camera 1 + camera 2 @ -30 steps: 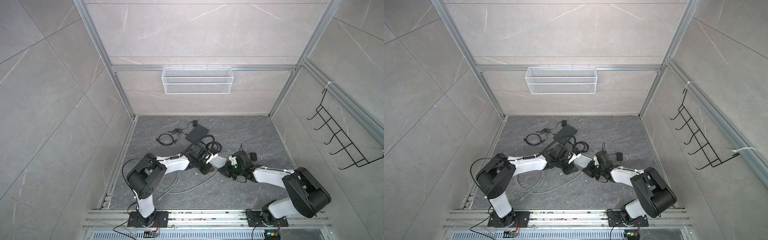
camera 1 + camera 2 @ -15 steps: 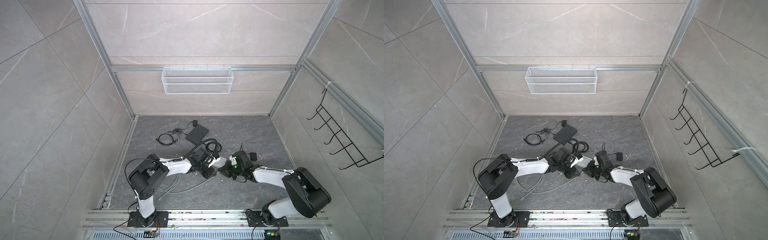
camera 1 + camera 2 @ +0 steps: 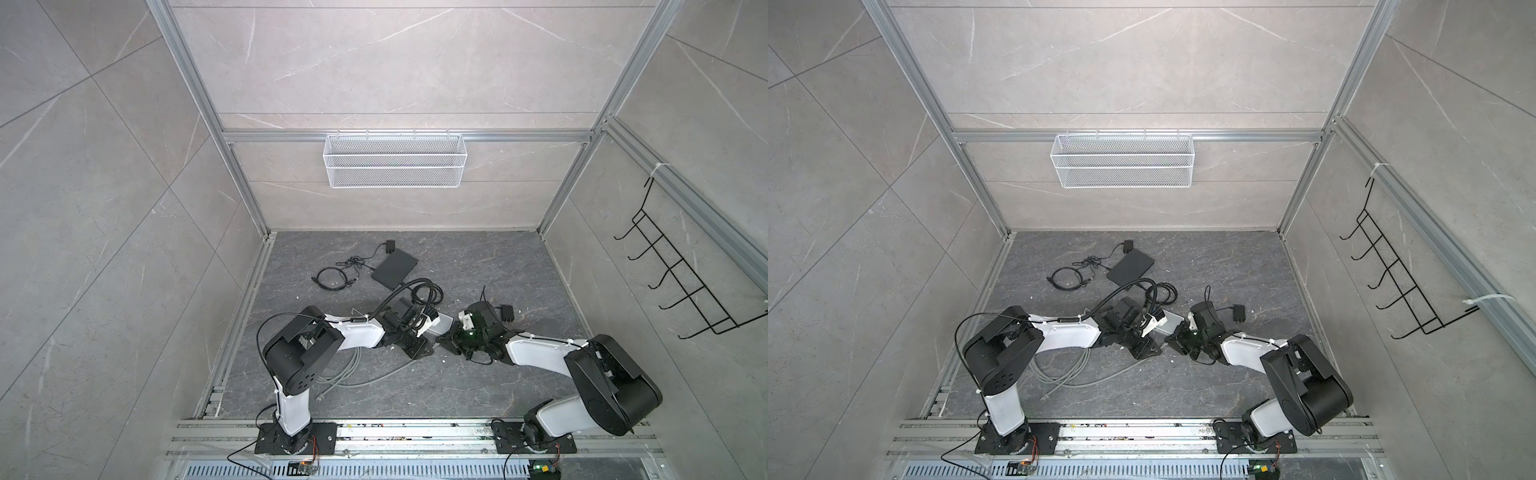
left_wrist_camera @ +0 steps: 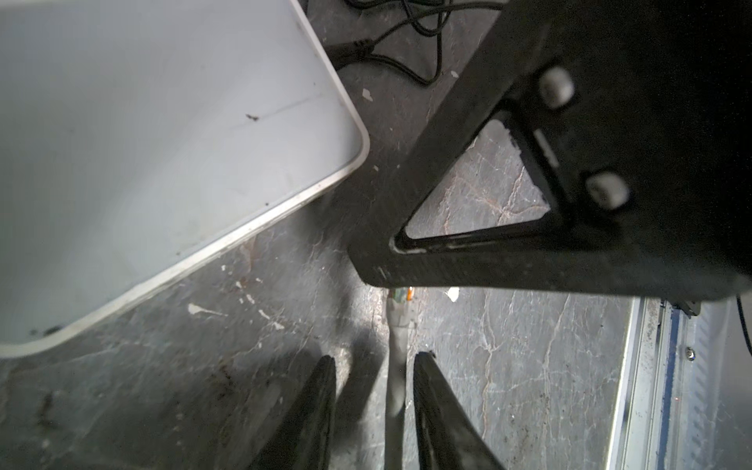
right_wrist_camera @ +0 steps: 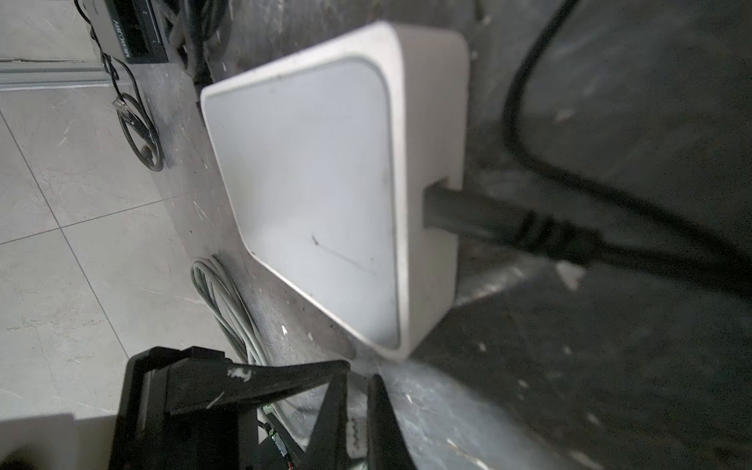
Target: Insert the plug into the switch port
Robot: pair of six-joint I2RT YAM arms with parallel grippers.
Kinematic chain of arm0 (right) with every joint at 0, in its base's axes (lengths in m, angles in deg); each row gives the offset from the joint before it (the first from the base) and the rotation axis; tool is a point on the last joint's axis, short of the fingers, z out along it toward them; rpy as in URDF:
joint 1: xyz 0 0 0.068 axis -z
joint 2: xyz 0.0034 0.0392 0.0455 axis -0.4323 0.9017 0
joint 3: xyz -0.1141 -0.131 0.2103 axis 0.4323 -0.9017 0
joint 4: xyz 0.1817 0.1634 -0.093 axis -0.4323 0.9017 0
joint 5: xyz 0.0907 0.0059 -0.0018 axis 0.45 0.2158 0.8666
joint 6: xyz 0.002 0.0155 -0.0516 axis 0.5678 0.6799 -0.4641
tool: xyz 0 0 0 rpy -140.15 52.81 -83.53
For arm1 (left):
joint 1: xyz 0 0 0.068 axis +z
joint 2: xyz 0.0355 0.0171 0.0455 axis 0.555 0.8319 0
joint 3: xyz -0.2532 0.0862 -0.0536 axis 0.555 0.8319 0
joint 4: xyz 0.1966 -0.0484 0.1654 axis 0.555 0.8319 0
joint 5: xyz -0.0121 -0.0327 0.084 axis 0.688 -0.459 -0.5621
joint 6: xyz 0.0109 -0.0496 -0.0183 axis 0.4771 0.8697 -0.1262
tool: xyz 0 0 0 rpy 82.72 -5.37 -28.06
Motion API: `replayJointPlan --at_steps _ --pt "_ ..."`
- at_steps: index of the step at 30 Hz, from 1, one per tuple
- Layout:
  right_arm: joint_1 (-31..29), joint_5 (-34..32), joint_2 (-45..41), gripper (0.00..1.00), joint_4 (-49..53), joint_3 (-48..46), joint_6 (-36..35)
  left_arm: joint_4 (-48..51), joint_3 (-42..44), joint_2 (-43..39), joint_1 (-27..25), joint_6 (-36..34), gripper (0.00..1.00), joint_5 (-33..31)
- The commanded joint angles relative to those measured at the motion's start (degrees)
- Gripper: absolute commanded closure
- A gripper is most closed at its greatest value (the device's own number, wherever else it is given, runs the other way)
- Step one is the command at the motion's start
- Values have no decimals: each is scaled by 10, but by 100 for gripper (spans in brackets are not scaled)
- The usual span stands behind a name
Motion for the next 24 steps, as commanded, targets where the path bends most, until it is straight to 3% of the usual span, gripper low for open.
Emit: replayJointPlan --at_steps 1,6,10,13,16,21,24 --pt "-3 -10 -14 99 -2 -4 7 -15 0 8 0 4 66 17" --pt "-3 -12 -18 99 -3 -7 7 -18 4 10 0 6 72 19" --pt "-3 -12 -18 98 -4 -10 6 -34 8 8 0 11 89 20" --pt "-3 -9 -19 93 2 -9 -12 -34 10 6 0 10 92 19" --pt "5 -23 -33 85 65 16 -78 -1 -1 9 0 6 92 10" --pt "20 -104 -78 75 196 88 -221 32 -10 9 0 17 92 -28" --pt "35 -139 -73 72 222 121 -295 62 -25 13 -3 23 93 -60"
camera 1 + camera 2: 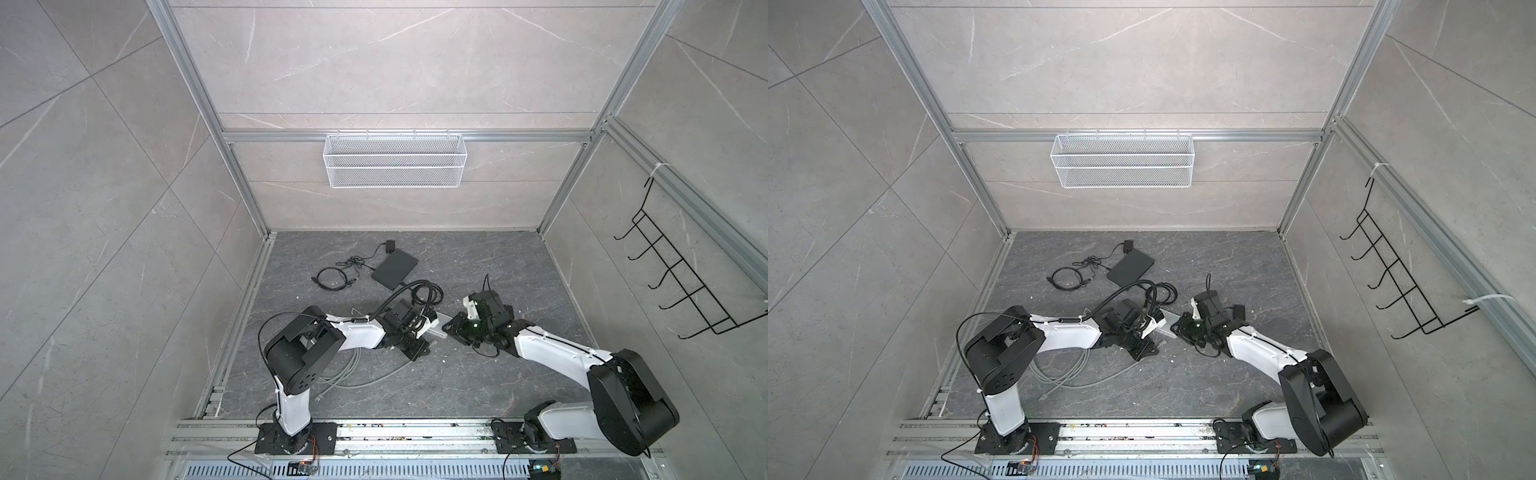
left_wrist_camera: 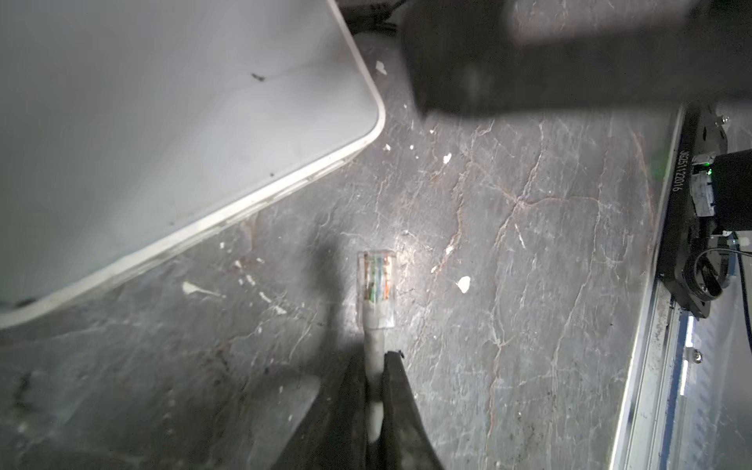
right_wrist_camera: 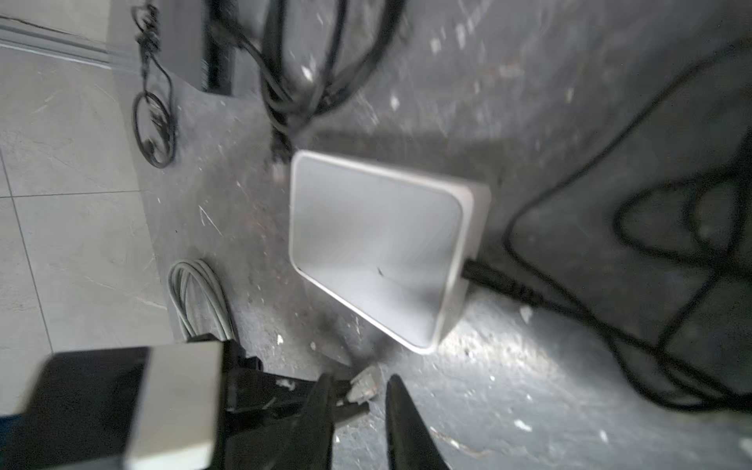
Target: Insert the plug into the switch port
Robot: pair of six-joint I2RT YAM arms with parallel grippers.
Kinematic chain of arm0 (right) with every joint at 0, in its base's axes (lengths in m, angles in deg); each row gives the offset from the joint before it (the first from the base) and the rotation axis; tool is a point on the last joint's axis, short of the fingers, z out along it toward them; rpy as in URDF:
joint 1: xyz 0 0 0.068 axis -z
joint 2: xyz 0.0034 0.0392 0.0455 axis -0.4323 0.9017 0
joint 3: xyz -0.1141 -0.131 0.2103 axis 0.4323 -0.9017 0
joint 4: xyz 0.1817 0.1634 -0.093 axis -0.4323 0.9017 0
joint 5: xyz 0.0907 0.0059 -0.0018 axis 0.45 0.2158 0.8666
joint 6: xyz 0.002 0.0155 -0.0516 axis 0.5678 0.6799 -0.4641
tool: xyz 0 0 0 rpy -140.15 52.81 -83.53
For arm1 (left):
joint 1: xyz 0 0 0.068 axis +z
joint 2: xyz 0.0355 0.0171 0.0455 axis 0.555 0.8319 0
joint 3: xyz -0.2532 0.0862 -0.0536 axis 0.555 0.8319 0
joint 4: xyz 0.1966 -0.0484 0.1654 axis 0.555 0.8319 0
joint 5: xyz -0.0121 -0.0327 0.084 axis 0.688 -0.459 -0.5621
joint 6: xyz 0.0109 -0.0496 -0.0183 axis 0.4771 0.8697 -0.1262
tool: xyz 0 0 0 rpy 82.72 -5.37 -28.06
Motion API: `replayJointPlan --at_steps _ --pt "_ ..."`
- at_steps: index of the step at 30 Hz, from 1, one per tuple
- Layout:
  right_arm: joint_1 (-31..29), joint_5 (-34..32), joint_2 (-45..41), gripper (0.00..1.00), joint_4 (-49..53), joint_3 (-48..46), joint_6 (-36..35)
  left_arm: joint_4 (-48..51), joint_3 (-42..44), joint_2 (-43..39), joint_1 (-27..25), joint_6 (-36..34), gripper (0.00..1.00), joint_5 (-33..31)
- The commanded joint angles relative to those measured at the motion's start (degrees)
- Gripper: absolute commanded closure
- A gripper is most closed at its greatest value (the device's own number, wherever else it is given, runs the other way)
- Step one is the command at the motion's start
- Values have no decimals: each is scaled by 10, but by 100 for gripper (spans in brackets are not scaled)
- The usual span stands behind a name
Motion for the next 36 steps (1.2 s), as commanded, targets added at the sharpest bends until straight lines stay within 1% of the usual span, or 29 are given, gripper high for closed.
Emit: replayJointPlan --at_steps 1,3,7,11,15,17,20,23,25,27,29,33,34,36 --pt "14 -61 1 71 65 35 -124 50 -26 10 -2 10 93 -45" --pt "16 -62 16 69 49 47 -166 63 -36 14 -7 10 92 -57" --pt "17 -35 50 68 7 48 -230 72 -44 19 -10 25 93 -61" --pt "17 -40 78 65 -16 50 -290 103 -62 25 -12 44 93 -78" --pt "18 -45 116 64 -33 64 -306 147 -92 32 -23 61 94 -111" --pt "18 -36 127 64 -52 65 -305 170 -112 43 -30 70 94 -118" --pt "18 -24 125 64 -64 61 -300 173 -119 44 -37 81 94 -117" --pt "18 17 99 64 -75 41 -291 150 -95 20 -37 84 94 -114" --pt "18 47 83 65 -60 36 -278 140 -81 1 -36 72 93 -110" --pt "18 76 73 65 -35 35 -251 134 -72 -10 -36 46 93 -103" --pt "18 104 67 64 -37 21 -211 120 -63 -18 -36 24 93 -89" --pt "19 158 64 62 -74 -11 -139 91 -45 -32 -36 -1 93 -63" --pt "19 170 66 58 -89 -20 -119 84 -40 -36 -35 -4 93 -60" --pt "19 182 69 57 -111 -36 -94 67 -31 -42 -33 -7 94 -53"
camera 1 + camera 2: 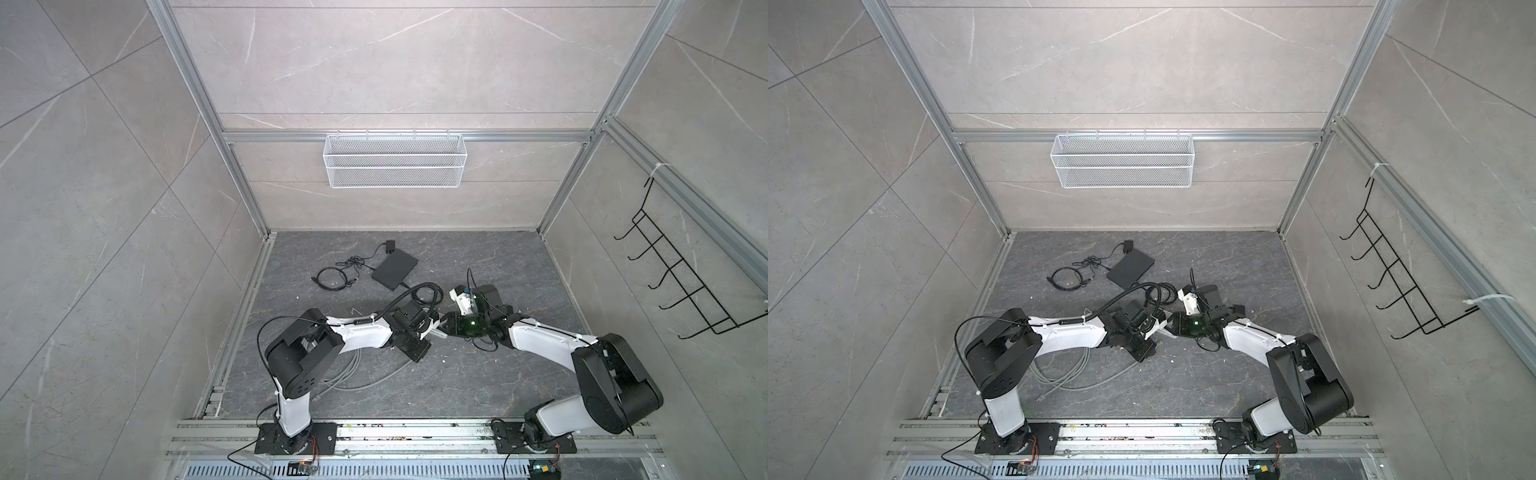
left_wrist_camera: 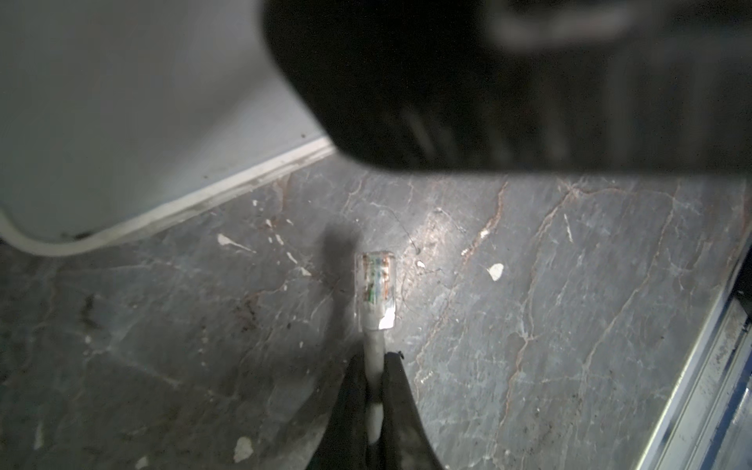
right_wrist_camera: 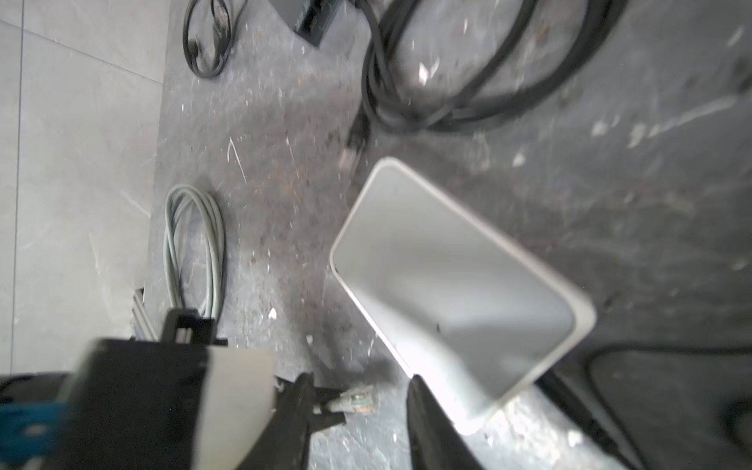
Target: Insert the plug into the switch port
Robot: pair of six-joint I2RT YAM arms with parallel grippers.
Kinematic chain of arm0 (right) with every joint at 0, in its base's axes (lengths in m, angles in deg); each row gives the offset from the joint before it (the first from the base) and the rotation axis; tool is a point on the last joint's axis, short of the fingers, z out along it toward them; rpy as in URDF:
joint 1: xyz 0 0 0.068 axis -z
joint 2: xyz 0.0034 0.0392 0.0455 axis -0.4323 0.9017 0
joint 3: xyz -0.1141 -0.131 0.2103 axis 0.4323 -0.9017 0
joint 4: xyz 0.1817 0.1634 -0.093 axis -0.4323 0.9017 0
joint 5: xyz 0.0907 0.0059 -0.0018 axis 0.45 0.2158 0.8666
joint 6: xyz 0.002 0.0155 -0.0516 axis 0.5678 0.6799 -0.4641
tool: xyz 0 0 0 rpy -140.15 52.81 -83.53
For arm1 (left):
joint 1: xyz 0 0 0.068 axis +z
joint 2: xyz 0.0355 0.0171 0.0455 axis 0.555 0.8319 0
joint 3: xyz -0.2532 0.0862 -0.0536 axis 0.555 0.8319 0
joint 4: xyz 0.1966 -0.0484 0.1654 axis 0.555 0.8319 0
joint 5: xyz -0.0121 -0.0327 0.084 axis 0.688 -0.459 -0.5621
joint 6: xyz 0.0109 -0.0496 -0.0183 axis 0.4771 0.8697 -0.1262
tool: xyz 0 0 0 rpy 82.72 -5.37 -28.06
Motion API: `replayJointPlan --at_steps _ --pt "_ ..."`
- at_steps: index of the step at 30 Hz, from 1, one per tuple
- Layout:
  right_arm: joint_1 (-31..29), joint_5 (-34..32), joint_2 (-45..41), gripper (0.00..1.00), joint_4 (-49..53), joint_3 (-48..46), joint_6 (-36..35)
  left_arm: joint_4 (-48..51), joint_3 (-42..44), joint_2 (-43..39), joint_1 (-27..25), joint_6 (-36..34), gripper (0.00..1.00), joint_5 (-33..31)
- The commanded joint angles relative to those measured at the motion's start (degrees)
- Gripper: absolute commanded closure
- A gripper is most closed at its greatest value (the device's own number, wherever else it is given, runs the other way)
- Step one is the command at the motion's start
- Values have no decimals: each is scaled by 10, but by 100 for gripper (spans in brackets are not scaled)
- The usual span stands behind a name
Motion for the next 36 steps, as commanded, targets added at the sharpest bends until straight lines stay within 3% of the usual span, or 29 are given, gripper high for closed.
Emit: replayJointPlan --at_steps 1,14,28,31,36 --pt "2 53 2 57 -39 -25 69 -44 12 -34 1 -25 94 31" --pt "4 90 50 62 -104 -65 109 -98 37 -34 3 -13 94 53" --pt "5 103 69 83 -169 -90 149 -110 46 -37 9 -5 94 58" --pt "5 108 66 89 -183 -100 166 -120 52 -36 14 3 87 52" --pt "5 112 61 92 -212 -122 205 -177 75 -36 17 20 67 54"
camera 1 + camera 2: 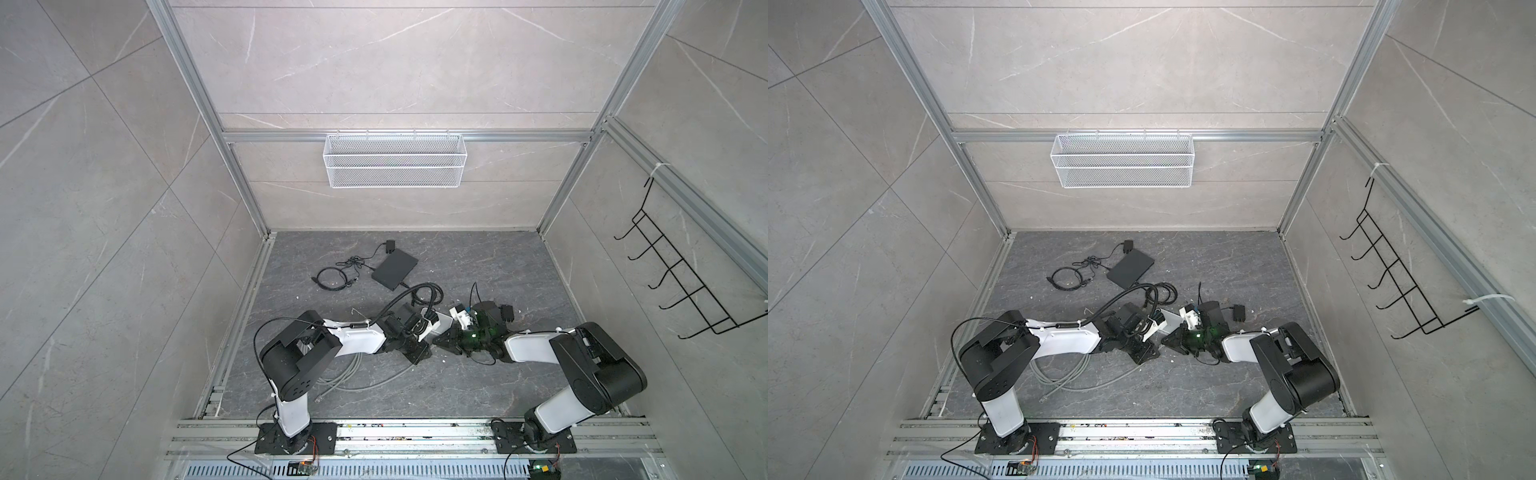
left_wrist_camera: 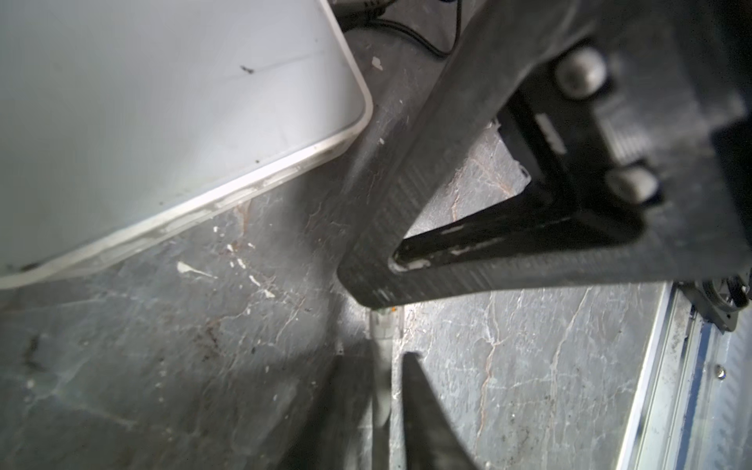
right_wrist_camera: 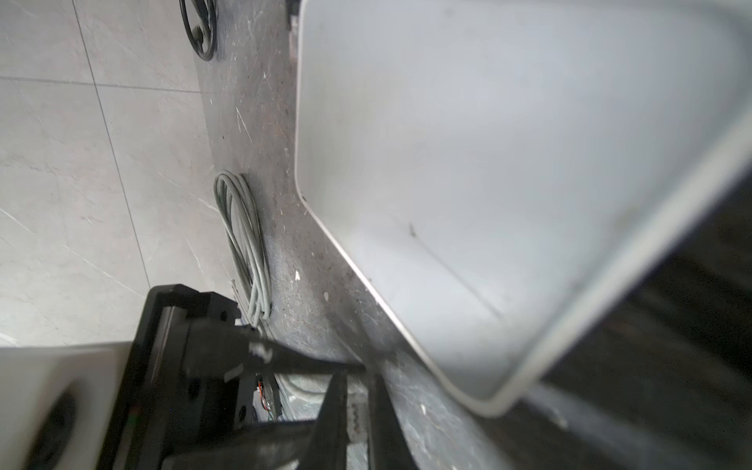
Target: Insert the plug into the switch port
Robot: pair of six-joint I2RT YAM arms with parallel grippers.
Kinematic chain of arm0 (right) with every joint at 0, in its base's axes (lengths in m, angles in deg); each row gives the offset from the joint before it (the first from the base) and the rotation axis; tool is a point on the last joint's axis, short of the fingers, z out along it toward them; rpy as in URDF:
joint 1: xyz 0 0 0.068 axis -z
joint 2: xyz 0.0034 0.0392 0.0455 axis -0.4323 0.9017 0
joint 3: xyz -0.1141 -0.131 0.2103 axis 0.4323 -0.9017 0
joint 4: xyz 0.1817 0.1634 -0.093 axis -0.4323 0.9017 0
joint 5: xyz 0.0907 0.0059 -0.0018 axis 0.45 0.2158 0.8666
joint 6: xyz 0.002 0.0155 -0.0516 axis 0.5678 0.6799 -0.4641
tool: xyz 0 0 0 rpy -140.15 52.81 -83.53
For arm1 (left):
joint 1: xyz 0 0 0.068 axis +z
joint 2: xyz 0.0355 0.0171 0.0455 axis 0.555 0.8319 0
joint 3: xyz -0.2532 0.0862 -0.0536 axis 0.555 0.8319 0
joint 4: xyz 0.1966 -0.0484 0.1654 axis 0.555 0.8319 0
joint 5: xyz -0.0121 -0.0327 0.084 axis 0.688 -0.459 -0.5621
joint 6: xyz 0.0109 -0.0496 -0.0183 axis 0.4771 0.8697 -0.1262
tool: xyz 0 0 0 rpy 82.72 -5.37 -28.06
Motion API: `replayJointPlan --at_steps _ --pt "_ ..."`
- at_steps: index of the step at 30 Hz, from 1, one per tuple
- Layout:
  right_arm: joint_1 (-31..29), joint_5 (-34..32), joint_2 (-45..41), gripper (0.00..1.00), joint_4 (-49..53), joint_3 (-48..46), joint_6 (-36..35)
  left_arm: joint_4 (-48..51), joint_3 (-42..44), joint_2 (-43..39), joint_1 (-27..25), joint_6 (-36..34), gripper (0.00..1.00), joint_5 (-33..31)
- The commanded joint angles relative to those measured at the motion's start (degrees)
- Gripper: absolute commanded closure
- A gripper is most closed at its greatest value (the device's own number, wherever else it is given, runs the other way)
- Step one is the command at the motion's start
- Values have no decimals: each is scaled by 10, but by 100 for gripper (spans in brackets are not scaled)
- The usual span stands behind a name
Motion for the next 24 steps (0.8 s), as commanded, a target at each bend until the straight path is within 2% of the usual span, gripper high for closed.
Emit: replayJointPlan --at_steps 1,8,14,24 --pt "1 5 -2 92 -20 -20 34 -61 15 -21 6 13 66 13" --pt "1 4 -6 93 -18 -25 40 -104 26 -2 6 32 65 25" --pt "1 5 -5 93 -19 -22 44 -91 20 2 6 30 60 28" --pt "1 6 -12 94 -19 -23 48 -78 9 17 6 26 62 38"
